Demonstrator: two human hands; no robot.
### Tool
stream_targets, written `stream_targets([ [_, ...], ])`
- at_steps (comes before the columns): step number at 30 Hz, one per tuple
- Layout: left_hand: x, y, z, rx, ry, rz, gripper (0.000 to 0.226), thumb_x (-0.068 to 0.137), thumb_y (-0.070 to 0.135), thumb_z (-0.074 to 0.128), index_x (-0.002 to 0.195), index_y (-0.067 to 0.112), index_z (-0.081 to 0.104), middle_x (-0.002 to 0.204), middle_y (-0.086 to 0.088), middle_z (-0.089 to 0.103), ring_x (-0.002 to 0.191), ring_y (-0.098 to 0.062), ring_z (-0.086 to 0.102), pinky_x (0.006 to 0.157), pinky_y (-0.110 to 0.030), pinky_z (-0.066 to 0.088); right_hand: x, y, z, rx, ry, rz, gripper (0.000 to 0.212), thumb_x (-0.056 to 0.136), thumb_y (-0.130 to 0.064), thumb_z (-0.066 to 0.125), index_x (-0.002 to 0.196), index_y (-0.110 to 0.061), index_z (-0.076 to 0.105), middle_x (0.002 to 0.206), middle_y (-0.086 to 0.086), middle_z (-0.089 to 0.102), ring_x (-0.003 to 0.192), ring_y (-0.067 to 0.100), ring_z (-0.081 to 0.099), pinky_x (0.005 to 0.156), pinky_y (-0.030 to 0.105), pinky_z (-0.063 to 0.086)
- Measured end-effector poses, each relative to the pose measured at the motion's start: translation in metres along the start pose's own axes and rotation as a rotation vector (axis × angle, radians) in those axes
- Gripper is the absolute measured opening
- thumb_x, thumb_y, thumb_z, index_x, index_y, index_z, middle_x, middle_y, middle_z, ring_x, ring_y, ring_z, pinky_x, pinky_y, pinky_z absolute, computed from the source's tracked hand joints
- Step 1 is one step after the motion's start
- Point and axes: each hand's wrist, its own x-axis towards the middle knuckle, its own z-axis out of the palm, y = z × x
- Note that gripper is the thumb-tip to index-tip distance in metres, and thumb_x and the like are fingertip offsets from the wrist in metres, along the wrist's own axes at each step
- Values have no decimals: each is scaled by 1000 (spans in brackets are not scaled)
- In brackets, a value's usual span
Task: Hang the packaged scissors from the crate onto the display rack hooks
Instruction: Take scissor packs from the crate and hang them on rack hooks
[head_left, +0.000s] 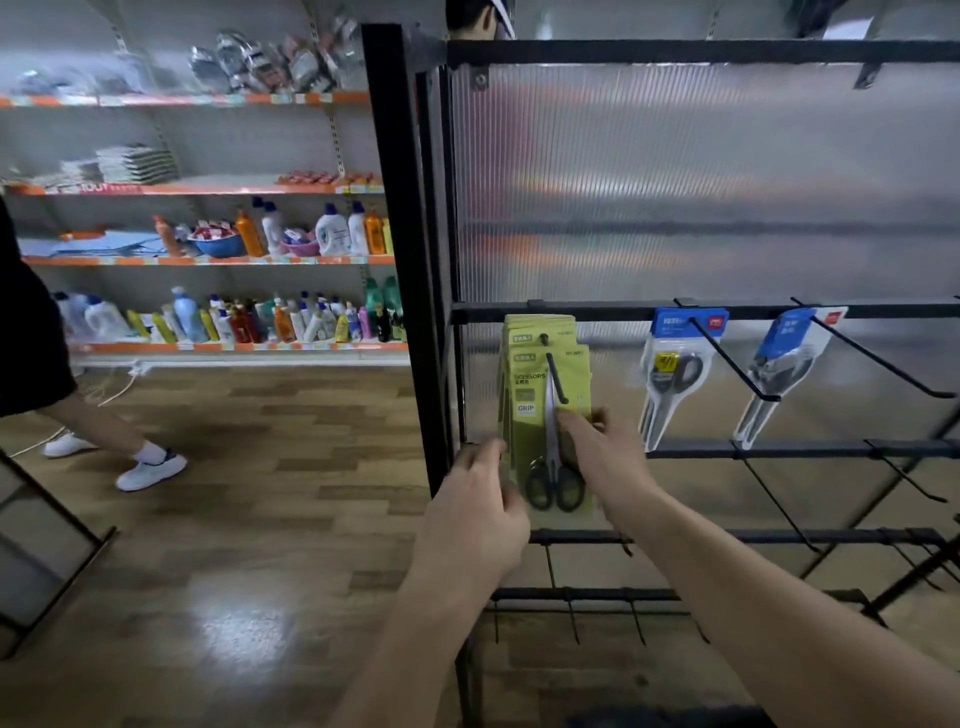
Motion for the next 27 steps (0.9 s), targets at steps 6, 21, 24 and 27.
stream_targets([
  [6, -6, -1, -5, -8, -6, 18, 51, 103, 30, 54, 151, 32, 37, 147, 10, 47, 131, -10, 49, 99, -22, 38, 35, -22, 12, -18, -11, 28, 19, 102, -30, 58, 104, -12, 64, 96, 9, 69, 82, 19, 64, 64, 29, 52],
  [21, -18, 63, 83, 127, -354, 193, 50, 103, 37, 49, 151, 34, 35, 141, 5, 50, 124, -18, 53, 102, -38, 49, -55, 29, -158, -783, -37, -108, 62, 94, -42, 62, 151, -29, 42, 146, -8, 51, 115, 9, 59, 90, 21, 48],
  [24, -24, 84, 111, 179, -427, 250, 50, 103, 39, 50, 151, 31, 37, 145, 3, 48, 128, -19, 51, 107, -38, 47, -83, 44, -211, -1001, 2, -89, 65, 94, -48, 59, 152, -35, 35, 152, -11, 45, 125, 10, 53, 100, 26, 48],
  [27, -33, 109, 138, 217, -476, 310, 50, 103, 41, 51, 150, 31, 37, 139, 2, 51, 122, -19, 53, 104, -38, 48, -111, 61, -258, -1139, 48, -56, 74, 96, -56, 53, 159, -33, 23, 161, -11, 32, 142, 11, 38, 115, 28, 36],
])
